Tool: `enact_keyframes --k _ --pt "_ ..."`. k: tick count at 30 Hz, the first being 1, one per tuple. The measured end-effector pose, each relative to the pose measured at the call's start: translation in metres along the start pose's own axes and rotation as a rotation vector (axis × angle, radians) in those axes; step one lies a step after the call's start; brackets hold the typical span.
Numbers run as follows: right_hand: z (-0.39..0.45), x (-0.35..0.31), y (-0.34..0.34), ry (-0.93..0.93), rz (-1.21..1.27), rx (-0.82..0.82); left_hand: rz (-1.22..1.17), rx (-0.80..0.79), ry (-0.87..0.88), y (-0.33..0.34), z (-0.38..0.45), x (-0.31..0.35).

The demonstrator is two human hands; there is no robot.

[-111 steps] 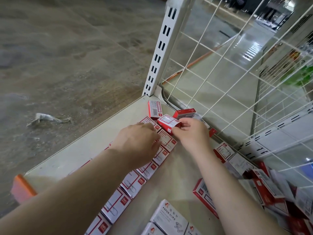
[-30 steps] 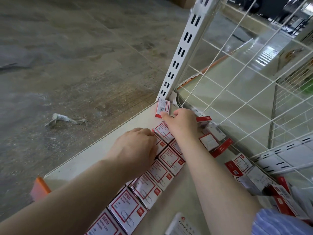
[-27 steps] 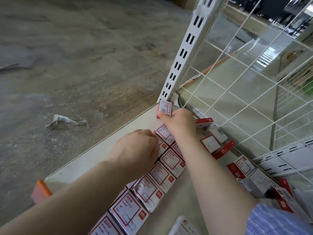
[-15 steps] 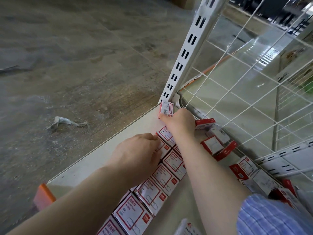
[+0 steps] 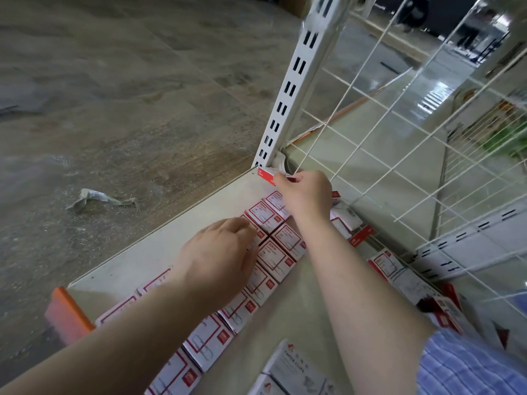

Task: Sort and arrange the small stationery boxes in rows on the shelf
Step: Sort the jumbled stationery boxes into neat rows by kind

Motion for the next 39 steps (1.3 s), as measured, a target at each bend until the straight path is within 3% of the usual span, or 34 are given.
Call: enact_keyframes --k 11,31,35,39 --pt "-0.039 0.031 -0.066 -0.004 0.075 0.047 0.071 -0.057 0.096 0.011 -0.013 0.049" --pt "-0.175 0.173 -0.168 0.094 0.113 0.053 -0.157 -0.105 0.059 0.071 -0.067 0.154" --pt "-0.202 0.196 -0.181 0.105 0.106 0.04 -0.211 -0.107 0.105 0.082 -0.073 0.171" --pt "-0.229 0.218 -0.179 0.115 0.084 -0.002 -0.11 -0.171 0.232 0.093 -0.081 0.188"
Point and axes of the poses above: each hand's wrist, its own z-axis towards the middle knuckle, its own y-axis out of the palm, x = y × z, the point moved 2 cm from there along z, towards the middle knuckle, and after that the axes turned 10 degrees about -z, right-handed, at the moved point
